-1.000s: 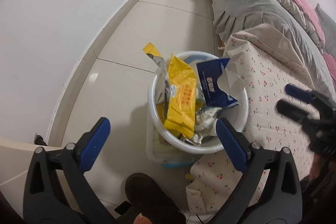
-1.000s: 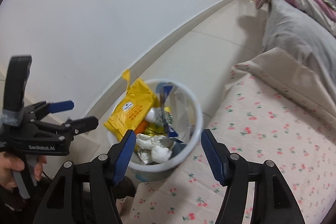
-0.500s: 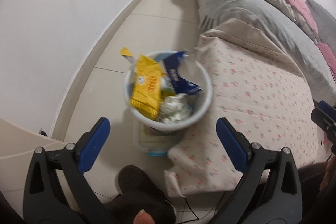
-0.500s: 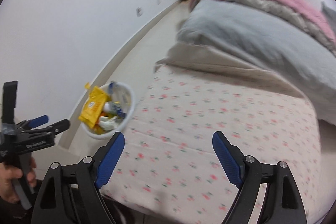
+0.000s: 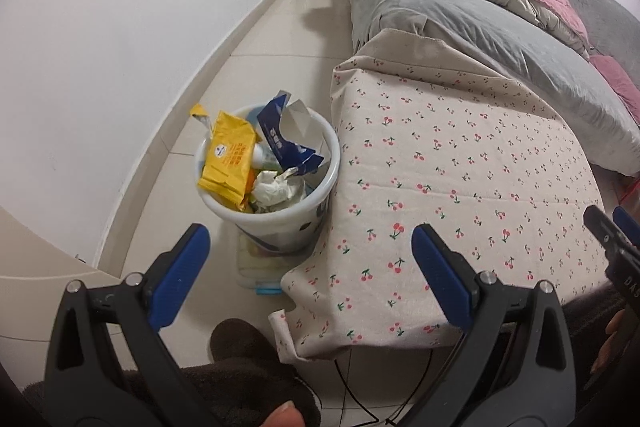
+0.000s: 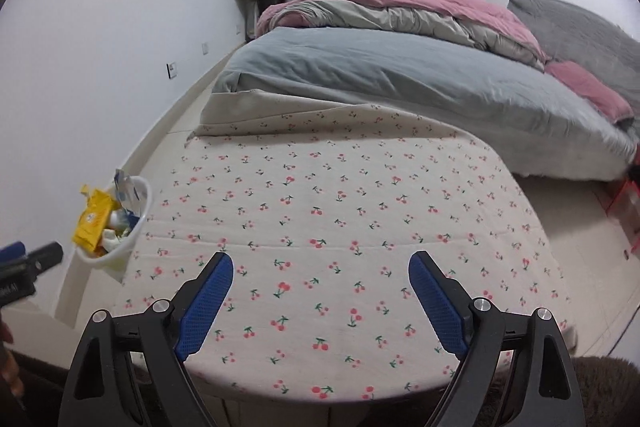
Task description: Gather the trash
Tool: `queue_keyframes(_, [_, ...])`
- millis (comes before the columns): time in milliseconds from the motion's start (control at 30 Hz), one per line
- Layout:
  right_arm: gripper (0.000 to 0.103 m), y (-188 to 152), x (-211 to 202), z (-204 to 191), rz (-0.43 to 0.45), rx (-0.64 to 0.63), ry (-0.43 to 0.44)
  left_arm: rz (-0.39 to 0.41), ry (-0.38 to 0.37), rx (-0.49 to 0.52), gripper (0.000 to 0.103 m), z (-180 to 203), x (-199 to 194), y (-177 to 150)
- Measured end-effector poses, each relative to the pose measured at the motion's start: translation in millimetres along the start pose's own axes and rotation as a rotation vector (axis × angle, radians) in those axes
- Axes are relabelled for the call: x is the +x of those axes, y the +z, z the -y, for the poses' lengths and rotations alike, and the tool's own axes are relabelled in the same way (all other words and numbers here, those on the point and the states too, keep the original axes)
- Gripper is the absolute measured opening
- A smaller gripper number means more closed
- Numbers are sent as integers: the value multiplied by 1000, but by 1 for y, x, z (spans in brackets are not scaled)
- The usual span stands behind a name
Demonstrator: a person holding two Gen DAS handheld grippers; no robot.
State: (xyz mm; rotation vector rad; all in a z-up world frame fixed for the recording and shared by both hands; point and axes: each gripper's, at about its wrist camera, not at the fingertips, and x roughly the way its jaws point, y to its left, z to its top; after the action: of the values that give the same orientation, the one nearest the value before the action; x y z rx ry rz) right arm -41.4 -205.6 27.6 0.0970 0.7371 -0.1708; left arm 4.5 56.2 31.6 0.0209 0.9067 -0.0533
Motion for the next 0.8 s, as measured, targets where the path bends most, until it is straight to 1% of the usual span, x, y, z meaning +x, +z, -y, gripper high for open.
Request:
queue_keyframes(167, [91, -1, -6, -8, 46, -28, 20, 17, 5, -8, 101, 6, -1, -3])
queue_keyframes(333, [91, -4, 0, -20, 25, -47, 50, 30, 26, -15, 101, 9, -3, -8])
queue_keyframes(433, [91, -6, 1, -27, 16, -67, 69, 23, 30, -29, 100, 7, -3, -10])
queue_keyframes(800, [91, -12, 4, -35, 1, -86, 83, 27, 28, -44, 101, 4, -4, -13])
